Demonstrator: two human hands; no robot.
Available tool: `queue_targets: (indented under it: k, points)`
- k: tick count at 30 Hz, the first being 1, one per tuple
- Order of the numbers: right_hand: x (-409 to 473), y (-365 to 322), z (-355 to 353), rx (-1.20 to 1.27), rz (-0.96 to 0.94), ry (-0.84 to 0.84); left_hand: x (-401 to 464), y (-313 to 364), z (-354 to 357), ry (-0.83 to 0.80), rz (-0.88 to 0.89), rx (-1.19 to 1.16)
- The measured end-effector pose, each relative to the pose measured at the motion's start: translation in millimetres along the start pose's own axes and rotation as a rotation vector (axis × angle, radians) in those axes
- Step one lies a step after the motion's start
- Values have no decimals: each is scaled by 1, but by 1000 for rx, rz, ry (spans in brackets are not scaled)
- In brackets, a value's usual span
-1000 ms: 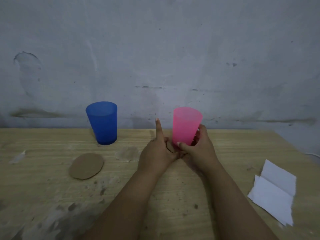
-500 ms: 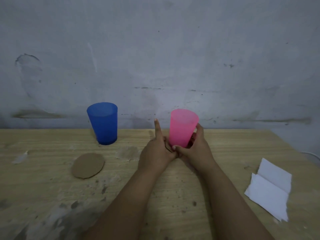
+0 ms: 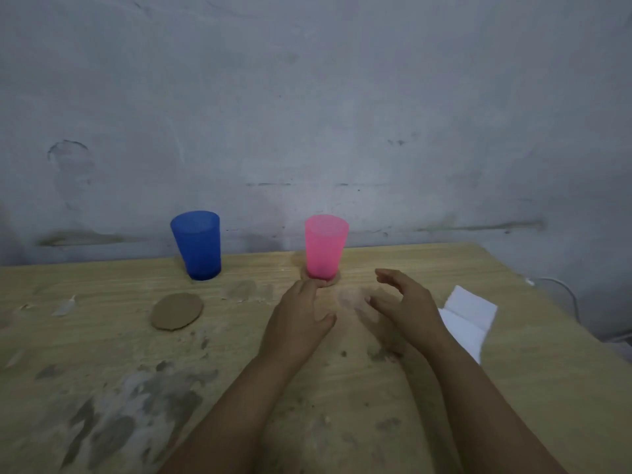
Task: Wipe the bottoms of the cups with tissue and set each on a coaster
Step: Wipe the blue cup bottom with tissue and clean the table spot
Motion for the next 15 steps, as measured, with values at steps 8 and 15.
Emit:
queue_targets:
  k: [8, 15]
  points:
    - [-45, 52, -73, -106, 156, 276, -1, 72, 66, -142, 216, -75]
    - [-39, 88, -92, -204, 374, 492, 12, 107, 121, -221, 277, -101]
Point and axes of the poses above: each hand's wrist, its own x-axis towards the middle knuckle, its own z-axis out of the palm, y = z × x, the point moved 1 cm from there along x, towards the middle knuckle, and after that the axes turned 3 degrees about -x, right-handed, at the moved point
